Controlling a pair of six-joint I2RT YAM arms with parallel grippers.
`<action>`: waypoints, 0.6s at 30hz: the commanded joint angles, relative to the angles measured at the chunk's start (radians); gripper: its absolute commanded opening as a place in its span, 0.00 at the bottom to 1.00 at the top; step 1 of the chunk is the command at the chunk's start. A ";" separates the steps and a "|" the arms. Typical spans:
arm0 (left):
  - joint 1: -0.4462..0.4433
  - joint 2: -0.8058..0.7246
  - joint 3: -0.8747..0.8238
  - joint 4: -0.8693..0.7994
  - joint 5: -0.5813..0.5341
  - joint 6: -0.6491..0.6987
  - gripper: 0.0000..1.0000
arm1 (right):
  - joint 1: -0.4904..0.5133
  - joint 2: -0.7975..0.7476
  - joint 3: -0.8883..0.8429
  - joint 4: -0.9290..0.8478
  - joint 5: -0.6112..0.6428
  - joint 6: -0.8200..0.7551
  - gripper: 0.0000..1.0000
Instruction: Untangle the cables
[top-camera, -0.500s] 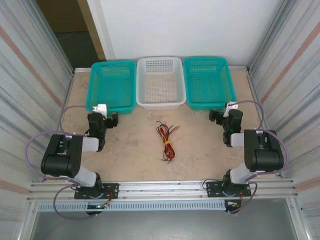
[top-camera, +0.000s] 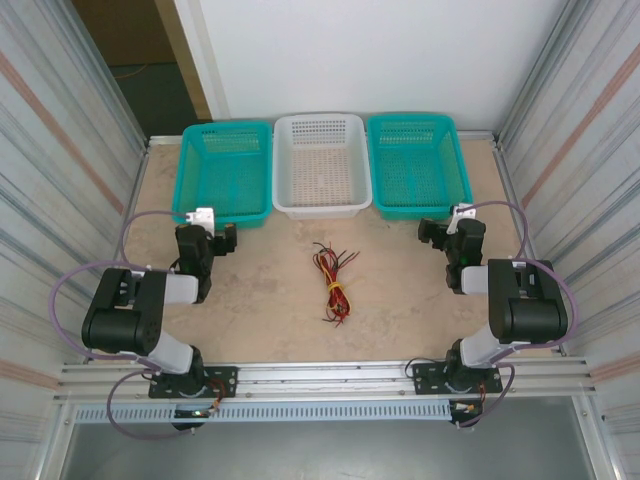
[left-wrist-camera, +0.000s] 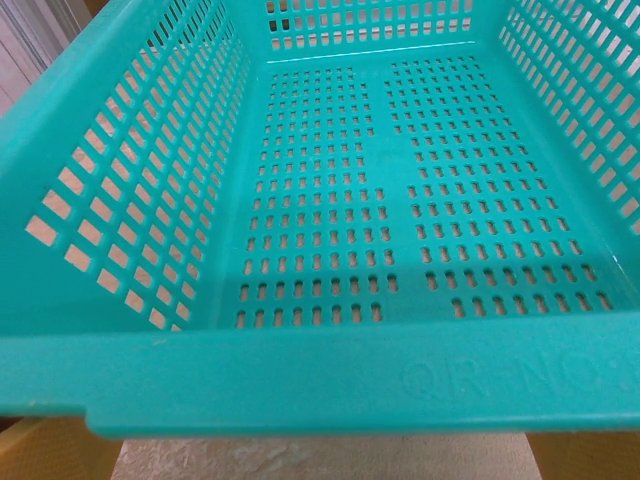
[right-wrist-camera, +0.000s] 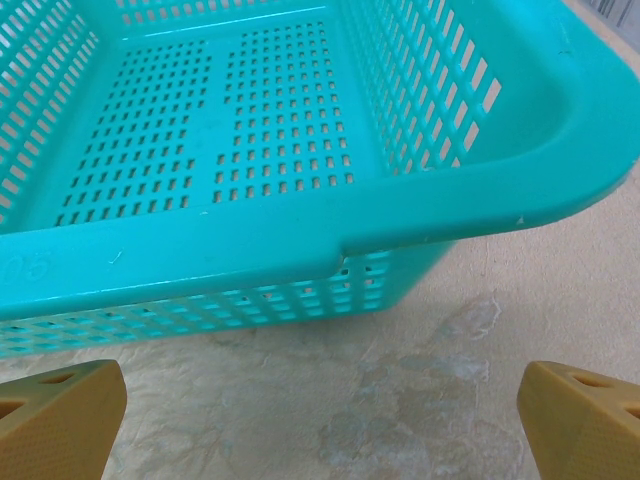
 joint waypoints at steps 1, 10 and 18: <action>0.011 -0.001 0.012 0.012 -0.006 0.009 0.99 | -0.005 -0.005 0.006 0.001 -0.012 -0.026 0.99; 0.031 -0.001 0.020 -0.008 0.029 0.000 0.99 | -0.005 -0.005 0.007 0.000 -0.010 -0.026 0.99; 0.010 -0.079 0.054 -0.136 0.006 0.021 0.99 | 0.020 -0.062 0.042 -0.107 0.058 -0.027 0.99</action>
